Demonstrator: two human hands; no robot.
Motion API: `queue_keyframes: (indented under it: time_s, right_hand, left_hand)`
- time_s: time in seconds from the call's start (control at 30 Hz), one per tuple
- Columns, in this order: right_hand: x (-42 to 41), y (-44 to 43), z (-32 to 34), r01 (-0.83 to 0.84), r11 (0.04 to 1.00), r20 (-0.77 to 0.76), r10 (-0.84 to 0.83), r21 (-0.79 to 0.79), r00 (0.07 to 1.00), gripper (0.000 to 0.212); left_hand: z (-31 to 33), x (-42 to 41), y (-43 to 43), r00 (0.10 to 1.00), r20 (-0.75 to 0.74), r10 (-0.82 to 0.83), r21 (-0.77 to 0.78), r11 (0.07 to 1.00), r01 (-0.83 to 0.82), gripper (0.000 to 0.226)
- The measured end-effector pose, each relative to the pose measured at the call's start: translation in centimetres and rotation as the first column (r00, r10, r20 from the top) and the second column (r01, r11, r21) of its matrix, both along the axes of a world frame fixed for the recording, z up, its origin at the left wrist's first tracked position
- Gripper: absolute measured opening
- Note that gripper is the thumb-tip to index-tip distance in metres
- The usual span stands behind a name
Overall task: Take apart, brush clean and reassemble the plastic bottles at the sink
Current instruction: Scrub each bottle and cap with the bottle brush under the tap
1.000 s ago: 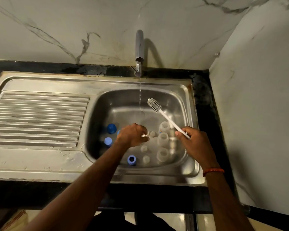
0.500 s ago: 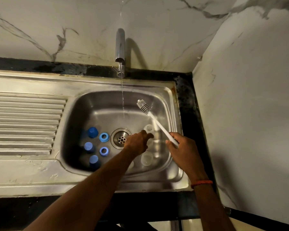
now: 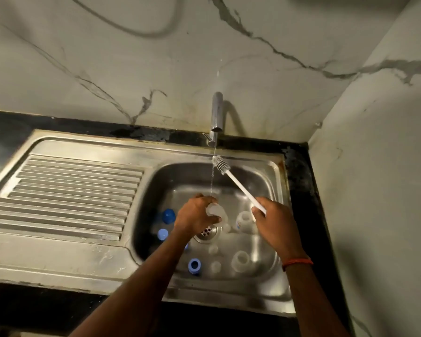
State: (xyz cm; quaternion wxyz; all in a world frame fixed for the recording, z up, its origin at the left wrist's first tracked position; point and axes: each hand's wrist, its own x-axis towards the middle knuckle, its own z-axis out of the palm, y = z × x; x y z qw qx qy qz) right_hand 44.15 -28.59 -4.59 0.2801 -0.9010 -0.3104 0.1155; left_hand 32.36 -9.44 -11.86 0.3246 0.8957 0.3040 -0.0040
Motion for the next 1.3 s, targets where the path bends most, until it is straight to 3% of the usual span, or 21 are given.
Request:
queue_keyframes:
  time_s: [0.27, 0.53, 0.67, 0.73, 0.8, 0.83, 0.9, 0.97, 1.07, 1.1, 1.3]
  right_hand:
    - [0.3, 4.0, 2.1, 0.022, 1.000, 0.059, -0.021, -0.007, 0.998, 0.016]
    - [-0.5, 4.3, 2.6, 0.102, 0.994, 0.038, -0.104, 0.033, 0.994, 0.014]
    - [-1.3, 4.0, 3.1, 0.132, 0.990, 0.021, -0.133, 0.047, 0.991, 0.016]
    - [-1.7, 3.9, 3.6, 0.144, 0.988, 0.012, -0.145, 0.064, 0.989, 0.016]
    - [-2.1, 3.7, 4.3, 0.141, 0.985, -0.013, -0.141, 0.103, 0.990, 0.016]
    - [-2.3, 3.5, 4.7, 0.124, 0.985, -0.018, -0.122, 0.120, 0.992, 0.016]
    - [-2.5, 3.0, 5.6, 0.063, 0.990, -0.008, -0.062, 0.130, 0.998, 0.020]
    - [-2.8, 2.6, 6.7, -0.008, 0.994, 0.010, 0.007, 0.113, 1.000, 0.024]
    - [-3.3, 2.1, 8.1, -0.097, 0.992, 0.056, 0.093, 0.082, 0.994, 0.024]
    - [-3.4, 2.0, 8.5, -0.115, 0.992, 0.078, 0.110, 0.059, 0.991, 0.023]
    - [-4.2, 1.8, 9.6, -0.151, 0.987, 0.155, 0.157, -0.051, 0.975, 0.022]
  left_hand:
    - [4.1, -2.4, 4.3, 0.965, 0.198, 0.173, 0.010, 0.984, -0.178, 0.047]
    - [4.8, -2.7, 5.8, 0.904, 0.338, 0.261, -0.114, 0.965, -0.236, 0.044]
    - [5.7, -2.9, 5.8, 0.860, 0.409, 0.304, -0.267, 0.941, -0.206, 0.042]
    - [6.2, -3.2, 5.5, 0.792, 0.439, 0.425, -0.481, 0.855, -0.192, 0.037]
    - [7.0, -3.6, 5.2, 0.694, 0.416, 0.587, -0.711, 0.686, -0.154, 0.035]
    - [7.2, -3.8, 5.3, 0.656, 0.395, 0.643, -0.793, 0.600, -0.110, 0.035]
    - [7.4, -4.0, 5.8, 0.632, 0.373, 0.679, -0.856, 0.514, -0.048, 0.036]
    - [7.8, -4.5, 6.3, 0.661, 0.404, 0.632, -0.818, 0.573, -0.048, 0.036]
    - [8.0, -5.0, 7.1, 0.768, 0.487, 0.417, -0.540, 0.834, -0.111, 0.041]
    - [8.1, -5.2, 7.3, 0.795, 0.488, 0.359, -0.452, 0.884, -0.121, 0.044]
    - [8.1, -6.5, 8.0, 0.874, 0.453, 0.176, -0.138, 0.982, -0.126, 0.051]
